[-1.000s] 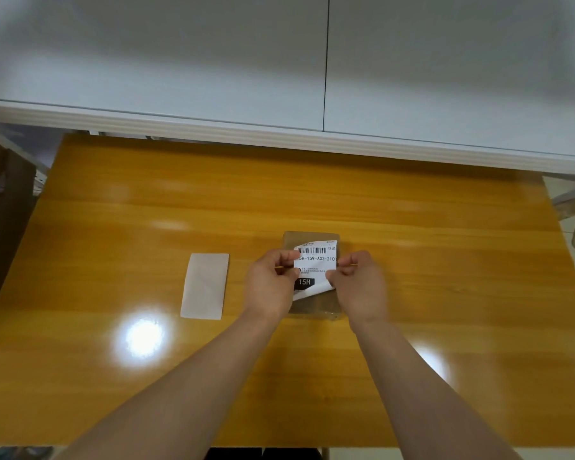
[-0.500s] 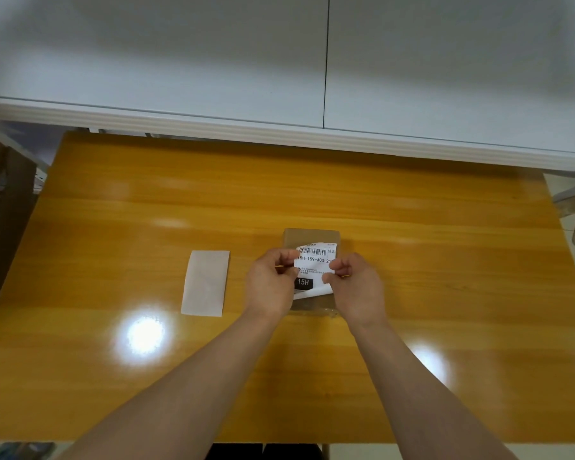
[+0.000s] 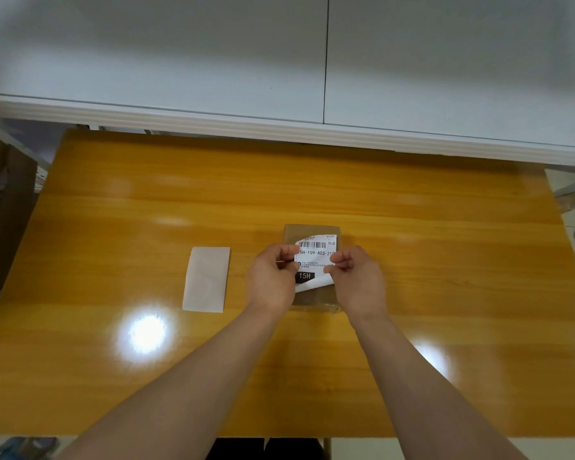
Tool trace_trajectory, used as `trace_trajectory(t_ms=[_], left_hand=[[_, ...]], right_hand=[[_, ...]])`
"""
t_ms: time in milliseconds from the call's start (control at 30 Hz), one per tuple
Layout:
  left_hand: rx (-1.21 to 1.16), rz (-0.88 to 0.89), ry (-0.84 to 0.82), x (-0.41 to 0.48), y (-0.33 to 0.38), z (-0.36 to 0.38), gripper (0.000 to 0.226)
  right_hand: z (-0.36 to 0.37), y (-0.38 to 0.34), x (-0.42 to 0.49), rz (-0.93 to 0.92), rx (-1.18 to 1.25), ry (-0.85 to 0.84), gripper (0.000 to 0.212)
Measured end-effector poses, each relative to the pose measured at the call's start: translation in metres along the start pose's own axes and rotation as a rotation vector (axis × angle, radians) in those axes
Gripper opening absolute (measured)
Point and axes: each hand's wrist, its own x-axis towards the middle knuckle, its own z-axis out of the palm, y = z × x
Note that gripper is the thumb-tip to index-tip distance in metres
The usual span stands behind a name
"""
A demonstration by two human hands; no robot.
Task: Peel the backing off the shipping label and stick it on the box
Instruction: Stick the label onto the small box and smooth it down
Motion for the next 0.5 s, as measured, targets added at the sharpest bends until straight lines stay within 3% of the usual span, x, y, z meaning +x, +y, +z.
trace_trajectory(t_ms=[500], left_hand=[[-0.008,0.009,0.009,0.0041,-0.0011,0.0002,0.027]], right_hand=[[0.0032,-0.0001,0.0029,-0.011,0.014,-0.004,0.017]])
